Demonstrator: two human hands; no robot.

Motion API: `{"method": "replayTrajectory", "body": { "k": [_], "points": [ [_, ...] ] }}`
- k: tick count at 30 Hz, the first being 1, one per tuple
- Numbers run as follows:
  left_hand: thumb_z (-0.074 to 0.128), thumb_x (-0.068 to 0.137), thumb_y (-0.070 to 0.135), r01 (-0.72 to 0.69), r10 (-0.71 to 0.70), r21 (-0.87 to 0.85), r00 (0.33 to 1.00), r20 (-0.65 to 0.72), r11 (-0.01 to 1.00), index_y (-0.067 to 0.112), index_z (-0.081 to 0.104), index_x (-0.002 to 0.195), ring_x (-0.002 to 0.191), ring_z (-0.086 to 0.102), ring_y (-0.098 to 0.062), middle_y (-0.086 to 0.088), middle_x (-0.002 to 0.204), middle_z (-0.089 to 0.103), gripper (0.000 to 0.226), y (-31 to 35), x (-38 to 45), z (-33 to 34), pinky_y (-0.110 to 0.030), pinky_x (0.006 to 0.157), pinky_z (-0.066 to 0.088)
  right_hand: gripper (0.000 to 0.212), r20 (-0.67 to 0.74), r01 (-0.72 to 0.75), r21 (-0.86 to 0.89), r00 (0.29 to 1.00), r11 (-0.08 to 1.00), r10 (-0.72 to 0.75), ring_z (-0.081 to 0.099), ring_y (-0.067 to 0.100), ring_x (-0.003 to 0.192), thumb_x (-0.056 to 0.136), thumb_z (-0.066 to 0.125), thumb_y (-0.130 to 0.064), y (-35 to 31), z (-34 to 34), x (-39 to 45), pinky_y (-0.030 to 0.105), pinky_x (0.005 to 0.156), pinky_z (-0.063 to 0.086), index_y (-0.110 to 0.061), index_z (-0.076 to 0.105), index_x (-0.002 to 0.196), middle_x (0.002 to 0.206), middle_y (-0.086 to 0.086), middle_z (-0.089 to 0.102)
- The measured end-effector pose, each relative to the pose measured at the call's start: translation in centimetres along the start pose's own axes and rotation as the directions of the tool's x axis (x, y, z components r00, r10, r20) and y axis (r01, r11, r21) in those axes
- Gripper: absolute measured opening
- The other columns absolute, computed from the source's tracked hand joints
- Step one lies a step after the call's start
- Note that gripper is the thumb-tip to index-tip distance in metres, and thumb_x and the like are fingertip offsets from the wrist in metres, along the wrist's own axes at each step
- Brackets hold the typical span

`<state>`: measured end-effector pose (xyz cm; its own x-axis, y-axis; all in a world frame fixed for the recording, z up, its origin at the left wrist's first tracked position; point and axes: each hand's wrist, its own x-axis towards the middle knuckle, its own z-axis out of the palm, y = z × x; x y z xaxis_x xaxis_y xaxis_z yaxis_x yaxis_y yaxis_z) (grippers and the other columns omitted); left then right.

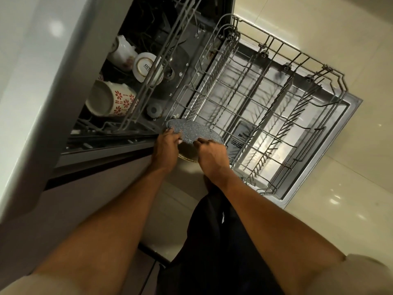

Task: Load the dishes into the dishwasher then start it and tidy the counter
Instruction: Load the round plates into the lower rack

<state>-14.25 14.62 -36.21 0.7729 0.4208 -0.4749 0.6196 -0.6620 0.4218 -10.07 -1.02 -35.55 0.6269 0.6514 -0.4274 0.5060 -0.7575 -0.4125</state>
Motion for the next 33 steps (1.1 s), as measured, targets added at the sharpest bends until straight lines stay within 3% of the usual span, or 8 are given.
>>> {"method": "replayTrajectory", "body": {
  "k": [2,4,7,11,16,20,27,33],
  "points": [
    [0.061,0.093,0.0,0.02,-0.021,0.029,0.999,0.033,0.999,0.001,0.067,0.12,0.125,0.054,-0.031,-0.016,0.137,0.056,0.027,-0.3,0.2,0.2,-0.027,0.102,0.039,0.03,0.049,-0.016,0.034,0.999,0.999,0.014,0.053,0.013,0.072,0.105,0.046,-0.019,0.4,0.1,0.3,0.028,0.065,0.05,-0.016,0.052,0.135,0.098,0.0,0.056],
    [0.061,0.09,-0.004,0.014,-0.019,0.067,0.997,0.073,0.998,0.001,0.059,0.131,0.128,0.051,-0.032,-0.018,0.14,0.052,0.041,-0.2,0.1,0.3,-0.032,0.106,0.04,0.042,0.09,-0.017,0.027,0.996,1.0,0.014,0.056,0.015,0.079,0.103,0.046,-0.012,0.6,0.4,0.5,0.03,0.069,0.053,-0.016,0.043,0.145,0.114,0.004,0.059],
    [0.052,0.09,-0.011,0.004,-0.019,0.115,0.991,0.132,0.993,-0.002,0.048,0.142,0.139,0.039,-0.035,-0.021,0.15,0.041,0.053,0.6,-0.8,0.3,-0.037,0.113,0.034,0.059,0.135,-0.008,0.056,0.991,0.998,0.001,0.062,0.023,0.108,0.097,0.046,-0.003,0.6,0.9,0.0,0.033,0.087,0.056,-0.014,0.033,0.154,0.141,0.009,0.053],
    [0.05,0.087,-0.009,0.0,-0.024,0.129,0.982,0.188,0.992,-0.001,0.038,0.149,0.148,0.024,-0.034,-0.021,0.16,0.025,0.064,0.9,-2.0,-0.3,-0.039,0.121,0.025,0.071,0.195,0.003,0.056,0.981,0.998,-0.014,0.03,0.027,0.149,0.097,0.05,-0.008,0.7,1.1,-1.4,0.037,0.122,0.03,-0.01,0.017,0.16,0.164,0.012,0.026],
    [0.058,0.089,0.0,0.035,-0.067,0.153,0.975,0.211,0.988,0.005,0.03,0.154,0.149,0.022,-0.032,-0.019,0.162,0.021,0.07,1.9,-5.1,-1.9,-0.04,0.121,0.024,0.072,0.188,0.003,0.045,0.982,0.999,-0.011,0.023,0.027,0.152,0.101,0.053,-0.019,-0.3,-0.9,-4.4,0.034,0.123,0.017,-0.007,0.014,0.16,0.165,0.012,0.023],
    [0.056,0.094,0.004,0.046,-0.083,0.177,0.975,0.207,0.983,0.002,0.024,0.155,0.152,0.014,-0.028,-0.016,0.164,0.015,0.069,3.5,-9.0,-3.0,-0.033,0.123,0.015,0.073,0.19,-0.014,0.049,0.982,0.999,0.005,0.02,0.029,0.153,0.1,0.052,-0.018,-2.1,-3.2,-7.0,0.041,0.121,0.027,-0.012,0.013,0.161,0.167,0.008,0.016],
    [0.048,0.096,0.014,0.041,-0.072,0.21,0.988,0.14,0.977,0.006,0.008,0.158,0.154,0.005,-0.025,-0.013,0.166,0.007,0.074,7.4,-17.8,-6.2,-0.036,0.124,0.014,0.072,0.176,0.128,-0.095,0.978,0.987,-0.11,0.014,0.028,0.154,0.1,0.043,-0.035,-6.8,-7.8,-12.7,0.046,0.126,0.018,-0.01,0.012,0.16,0.167,0.014,0.014],
    [0.05,0.095,0.023,0.098,-0.107,0.243,0.994,0.024,0.965,0.004,-0.005,0.157,0.154,-0.001,-0.026,-0.015,0.166,-0.001,0.085,9.3,-25.9,-9.1,-0.039,0.125,0.008,0.084,0.183,0.21,-0.137,0.966,0.968,-0.184,0.007,0.024,0.156,0.096,0.052,-0.04,-9.7,-11.3,-18.5,0.042,0.127,0.011,-0.011,0.008,0.161,0.168,0.011,0.011]
  ]
}}
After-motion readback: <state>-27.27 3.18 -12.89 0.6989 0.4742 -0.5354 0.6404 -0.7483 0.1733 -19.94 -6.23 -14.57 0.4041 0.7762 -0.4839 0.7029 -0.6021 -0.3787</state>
